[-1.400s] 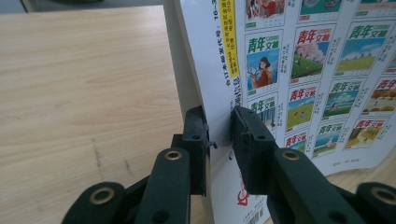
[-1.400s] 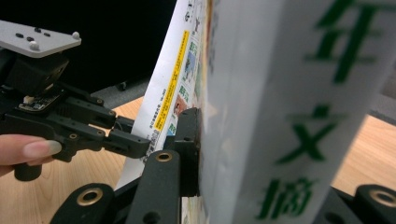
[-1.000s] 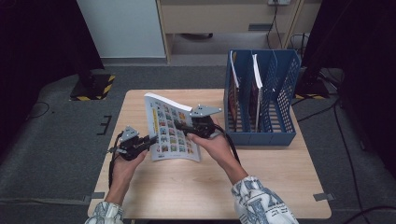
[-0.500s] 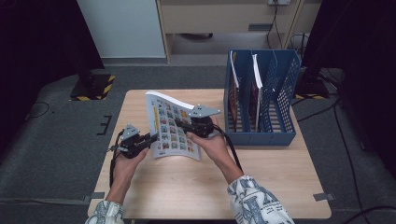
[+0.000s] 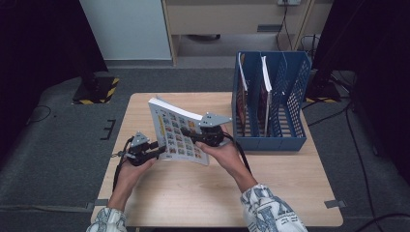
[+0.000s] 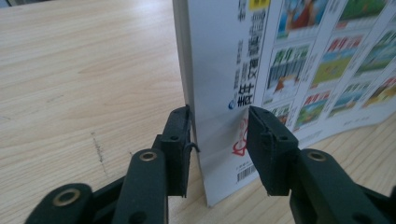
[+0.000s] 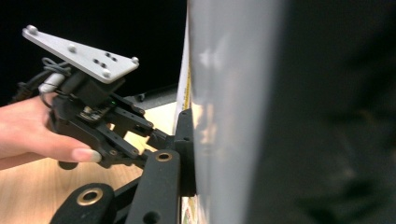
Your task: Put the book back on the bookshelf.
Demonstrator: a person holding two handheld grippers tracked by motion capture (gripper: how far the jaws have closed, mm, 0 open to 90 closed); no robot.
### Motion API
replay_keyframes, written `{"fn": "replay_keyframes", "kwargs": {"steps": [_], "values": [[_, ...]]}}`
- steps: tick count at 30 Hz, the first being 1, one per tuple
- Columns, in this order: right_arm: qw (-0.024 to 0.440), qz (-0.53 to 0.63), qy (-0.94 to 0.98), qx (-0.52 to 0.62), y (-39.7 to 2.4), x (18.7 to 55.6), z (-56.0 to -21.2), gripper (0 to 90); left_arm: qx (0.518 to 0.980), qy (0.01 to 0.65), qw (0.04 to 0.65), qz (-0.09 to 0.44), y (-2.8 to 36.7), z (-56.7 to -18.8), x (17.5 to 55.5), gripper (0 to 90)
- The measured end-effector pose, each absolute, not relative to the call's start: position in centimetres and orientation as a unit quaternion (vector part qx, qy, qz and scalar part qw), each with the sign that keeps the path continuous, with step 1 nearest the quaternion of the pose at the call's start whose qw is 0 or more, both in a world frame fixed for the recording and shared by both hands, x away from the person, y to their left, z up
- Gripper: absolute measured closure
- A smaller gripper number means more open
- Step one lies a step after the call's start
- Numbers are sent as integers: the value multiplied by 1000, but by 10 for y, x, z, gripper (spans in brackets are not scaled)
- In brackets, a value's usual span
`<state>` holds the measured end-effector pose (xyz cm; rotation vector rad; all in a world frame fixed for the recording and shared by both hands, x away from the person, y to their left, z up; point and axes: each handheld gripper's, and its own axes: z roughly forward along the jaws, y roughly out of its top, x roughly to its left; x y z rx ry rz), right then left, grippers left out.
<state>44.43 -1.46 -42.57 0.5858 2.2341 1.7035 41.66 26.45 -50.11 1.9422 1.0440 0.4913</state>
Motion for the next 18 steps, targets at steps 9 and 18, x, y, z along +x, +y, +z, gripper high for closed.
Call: {"fn": "replay_keyframes", "kwargs": {"steps": [9,18], "values": [[112,606,759,208,-10,442,-430,689,775,428,417,205,267,-498,414,816],[126,615,743,232,-5,449,-433,714,776,430,416,200,269,-499,414,816]]}}
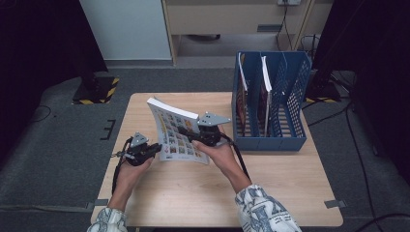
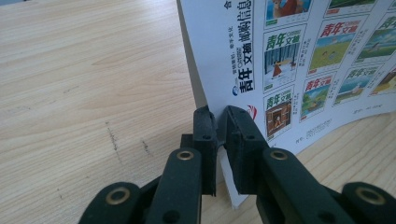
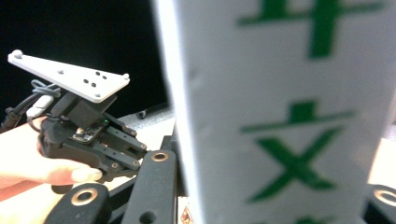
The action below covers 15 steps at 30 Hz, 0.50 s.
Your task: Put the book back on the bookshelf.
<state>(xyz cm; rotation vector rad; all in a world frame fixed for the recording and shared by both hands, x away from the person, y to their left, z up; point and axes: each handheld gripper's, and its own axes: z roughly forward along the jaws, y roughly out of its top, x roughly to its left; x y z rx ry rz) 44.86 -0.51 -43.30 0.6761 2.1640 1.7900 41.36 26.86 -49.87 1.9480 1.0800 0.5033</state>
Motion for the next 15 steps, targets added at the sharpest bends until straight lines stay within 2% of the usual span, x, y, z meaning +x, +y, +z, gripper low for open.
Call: {"fn": "replay_keyframes", "kwargs": {"steps": [2,4,5,8,15], "values": [[137,610,744,235,-6,448,-432,728,774,431,418,201,269,-500,414,797],[144,608,743,241,-6,449,-430,735,771,432,422,203,268,-501,414,720],[144,607,742,245,-7,449,-430,737,767,434,424,209,268,-502,413,720],[143,604,739,263,-11,450,-428,738,758,447,422,217,272,-503,412,569],[146,601,738,269,-17,449,-423,739,739,475,425,219,285,-506,411,534]]}}
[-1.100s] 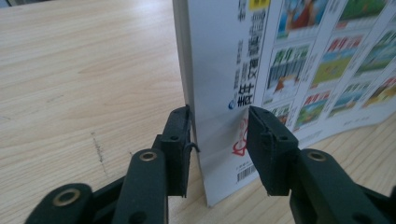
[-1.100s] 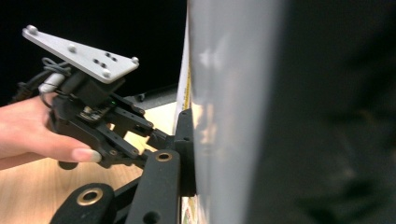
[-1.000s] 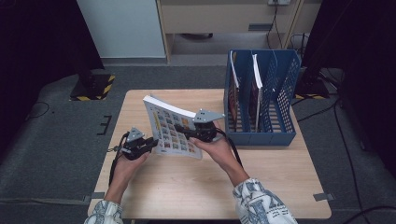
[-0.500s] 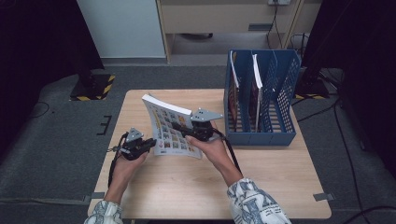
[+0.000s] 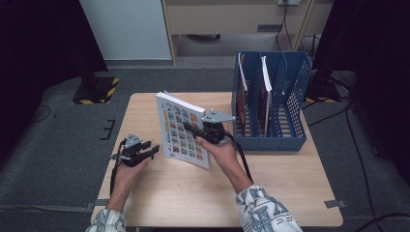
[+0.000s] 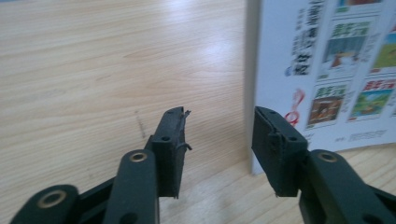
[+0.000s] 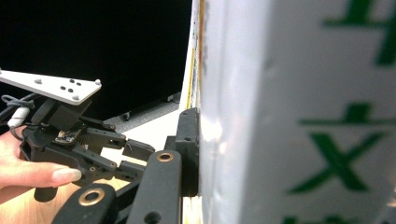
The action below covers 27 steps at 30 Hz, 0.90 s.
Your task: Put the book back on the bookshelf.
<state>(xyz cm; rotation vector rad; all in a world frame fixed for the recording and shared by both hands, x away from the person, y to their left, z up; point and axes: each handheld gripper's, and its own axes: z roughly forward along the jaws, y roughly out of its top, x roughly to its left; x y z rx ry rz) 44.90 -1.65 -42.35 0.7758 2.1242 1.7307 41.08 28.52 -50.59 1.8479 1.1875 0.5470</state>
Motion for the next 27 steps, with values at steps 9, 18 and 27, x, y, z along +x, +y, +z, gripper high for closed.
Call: {"fn": "replay_keyframes", "kwargs": {"steps": [9,18,27], "values": [[156,606,733,267,-19,444,-414,739,740,485,408,226,291,-509,411,477],[167,606,726,279,-26,445,-409,739,756,488,373,225,286,-515,413,318],[175,611,717,286,-35,445,-402,739,774,491,334,220,285,-526,416,124]]}}
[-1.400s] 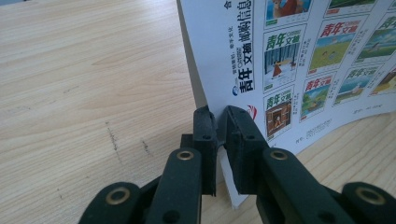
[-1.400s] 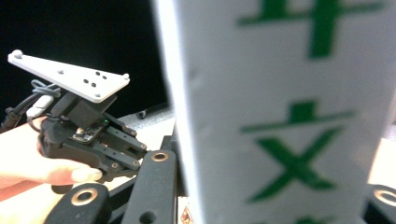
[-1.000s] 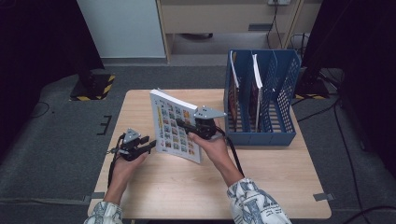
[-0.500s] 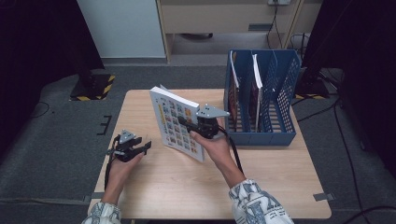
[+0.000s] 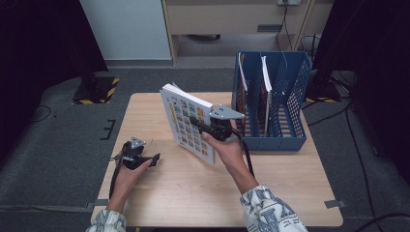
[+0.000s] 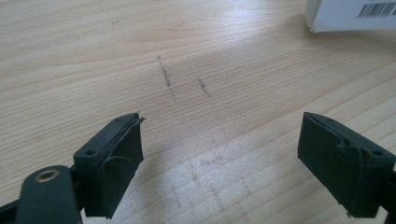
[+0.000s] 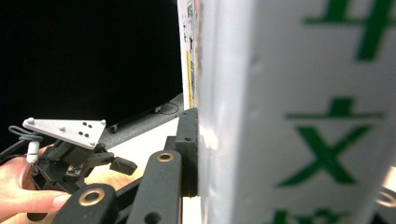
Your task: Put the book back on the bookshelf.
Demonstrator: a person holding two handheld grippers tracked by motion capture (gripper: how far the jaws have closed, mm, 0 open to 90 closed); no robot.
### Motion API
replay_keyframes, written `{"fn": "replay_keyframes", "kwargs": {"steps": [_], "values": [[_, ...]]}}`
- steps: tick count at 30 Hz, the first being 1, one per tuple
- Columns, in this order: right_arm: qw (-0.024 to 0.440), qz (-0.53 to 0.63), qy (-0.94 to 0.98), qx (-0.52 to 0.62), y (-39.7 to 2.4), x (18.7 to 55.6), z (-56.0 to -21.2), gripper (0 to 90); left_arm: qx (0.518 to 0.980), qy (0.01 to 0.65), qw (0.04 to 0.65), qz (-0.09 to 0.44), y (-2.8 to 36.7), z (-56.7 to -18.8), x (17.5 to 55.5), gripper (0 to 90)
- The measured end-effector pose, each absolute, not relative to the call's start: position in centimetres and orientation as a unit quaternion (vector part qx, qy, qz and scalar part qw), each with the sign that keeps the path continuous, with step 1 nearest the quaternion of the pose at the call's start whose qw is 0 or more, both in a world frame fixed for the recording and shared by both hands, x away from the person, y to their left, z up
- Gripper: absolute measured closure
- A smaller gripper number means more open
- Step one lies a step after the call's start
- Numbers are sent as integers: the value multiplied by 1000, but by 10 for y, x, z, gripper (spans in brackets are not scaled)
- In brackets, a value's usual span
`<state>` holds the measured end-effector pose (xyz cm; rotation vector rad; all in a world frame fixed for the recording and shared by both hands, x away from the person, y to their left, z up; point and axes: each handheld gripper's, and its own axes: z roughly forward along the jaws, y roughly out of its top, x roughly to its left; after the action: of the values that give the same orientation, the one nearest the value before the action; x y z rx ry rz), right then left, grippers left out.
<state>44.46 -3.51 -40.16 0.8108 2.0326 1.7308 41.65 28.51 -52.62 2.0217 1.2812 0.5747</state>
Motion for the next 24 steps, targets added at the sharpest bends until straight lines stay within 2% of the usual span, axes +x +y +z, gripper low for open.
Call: {"fn": "replay_keyframes", "kwargs": {"steps": [7,24], "values": [[179,609,717,288,-40,444,-400,739,774,497,327,220,284,-529,417,76],[188,611,709,296,-59,442,-392,739,784,490,314,216,280,-535,417,66]]}}
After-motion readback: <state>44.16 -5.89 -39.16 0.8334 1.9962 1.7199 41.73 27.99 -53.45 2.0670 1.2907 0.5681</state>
